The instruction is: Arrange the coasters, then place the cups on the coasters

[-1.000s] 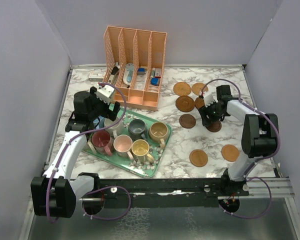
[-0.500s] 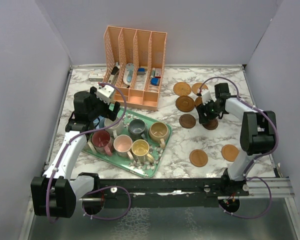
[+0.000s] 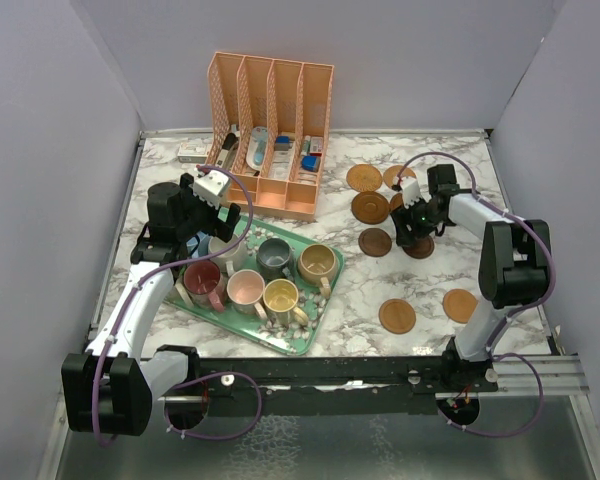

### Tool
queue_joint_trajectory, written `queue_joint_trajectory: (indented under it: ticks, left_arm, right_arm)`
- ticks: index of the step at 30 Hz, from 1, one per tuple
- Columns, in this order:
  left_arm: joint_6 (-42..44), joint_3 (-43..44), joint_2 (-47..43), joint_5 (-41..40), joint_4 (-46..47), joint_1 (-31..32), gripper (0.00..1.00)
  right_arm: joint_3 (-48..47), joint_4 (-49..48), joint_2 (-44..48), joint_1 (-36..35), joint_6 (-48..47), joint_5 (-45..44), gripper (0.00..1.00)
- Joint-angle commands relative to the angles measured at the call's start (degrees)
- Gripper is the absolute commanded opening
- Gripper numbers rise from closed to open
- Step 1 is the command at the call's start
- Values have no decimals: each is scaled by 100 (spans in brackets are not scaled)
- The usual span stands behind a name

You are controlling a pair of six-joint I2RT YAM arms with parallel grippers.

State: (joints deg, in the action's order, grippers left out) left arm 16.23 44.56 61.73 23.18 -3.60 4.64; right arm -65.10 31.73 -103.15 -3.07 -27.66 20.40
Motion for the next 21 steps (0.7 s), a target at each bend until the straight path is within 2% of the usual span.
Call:
queue_joint_trajectory:
  ticks: [1, 13, 21]
  left_arm:
    - [43, -26, -47, 165, 38, 28, 99]
    - [51, -25, -45, 161, 29, 28, 99]
    - [60, -26, -47, 185, 30, 32, 99]
  right_arm:
    - [9, 29, -336, -88, 63, -175, 61]
    - [-159, 120, -392, -88, 28, -65, 61]
    - [-239, 289, -22, -88, -44, -25, 62]
